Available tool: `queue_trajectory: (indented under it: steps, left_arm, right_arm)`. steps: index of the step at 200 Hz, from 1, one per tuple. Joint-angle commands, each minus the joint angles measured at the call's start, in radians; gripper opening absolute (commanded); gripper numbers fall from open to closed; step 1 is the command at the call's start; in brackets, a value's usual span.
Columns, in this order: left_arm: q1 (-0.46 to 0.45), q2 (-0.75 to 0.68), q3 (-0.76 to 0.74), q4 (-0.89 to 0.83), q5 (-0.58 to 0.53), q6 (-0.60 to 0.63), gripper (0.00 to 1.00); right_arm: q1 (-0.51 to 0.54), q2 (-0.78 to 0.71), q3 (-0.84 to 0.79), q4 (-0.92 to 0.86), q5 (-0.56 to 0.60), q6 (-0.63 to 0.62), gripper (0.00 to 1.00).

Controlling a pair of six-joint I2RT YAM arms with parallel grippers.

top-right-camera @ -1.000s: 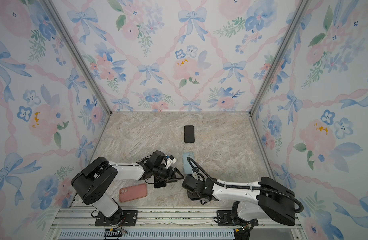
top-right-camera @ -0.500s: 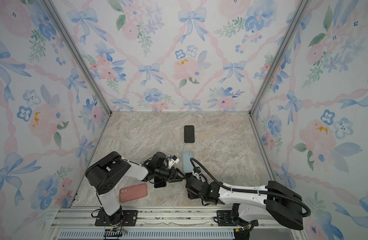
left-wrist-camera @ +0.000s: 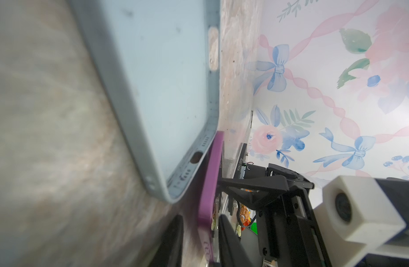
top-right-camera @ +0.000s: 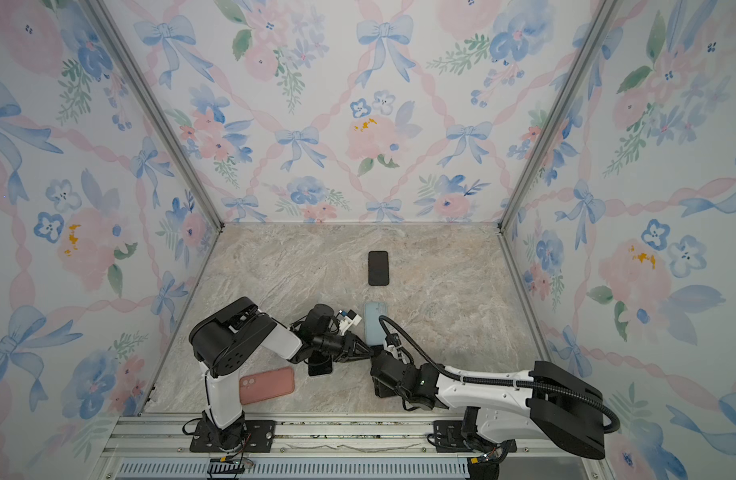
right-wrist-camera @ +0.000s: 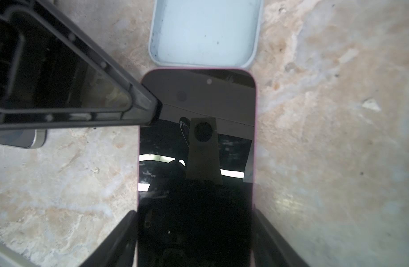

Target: Put the phone into the phone case

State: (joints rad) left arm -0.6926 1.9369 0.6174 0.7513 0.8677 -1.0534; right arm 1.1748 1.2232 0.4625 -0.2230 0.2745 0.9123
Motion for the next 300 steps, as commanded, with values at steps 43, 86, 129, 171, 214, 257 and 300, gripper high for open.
queue_trajectory:
  steps: [43,86,129,171,214,257,300]
  left_arm:
    - [0.003,0.027,0.006,0.055,-0.024,-0.026,0.22]
    - [-0.005,0.026,0.004,0.071,-0.022,-0.037,0.18]
    - [-0.003,-0.009,-0.014,0.075,-0.02,-0.041,0.14]
    - [-0.001,-0.037,-0.024,0.075,-0.019,-0.049,0.08]
    - [0.006,-0.105,-0.038,0.075,-0.022,-0.074,0.06]
    - [0.021,-0.19,-0.024,0.075,-0.032,-0.128,0.0]
    - [0.073,-0.254,0.007,0.077,-0.051,-0.177,0.0]
  right_arm:
    - [0.017,0.025,-0.031,-0.016,-0.044,0.01,0.58]
    - [0.019,0.033,-0.021,-0.019,-0.044,0.004,0.58]
    - [0.021,0.003,-0.004,-0.069,-0.019,-0.005,0.62]
    - [0.019,-0.047,0.069,-0.182,0.024,-0.036,0.83]
    - [0.011,-0.121,0.187,-0.325,0.077,-0.041,0.93]
    - [-0.069,-0.279,0.208,-0.352,0.056,0.082,0.92]
    - [-0.229,-0.53,0.041,-0.178,-0.091,0.273,0.84]
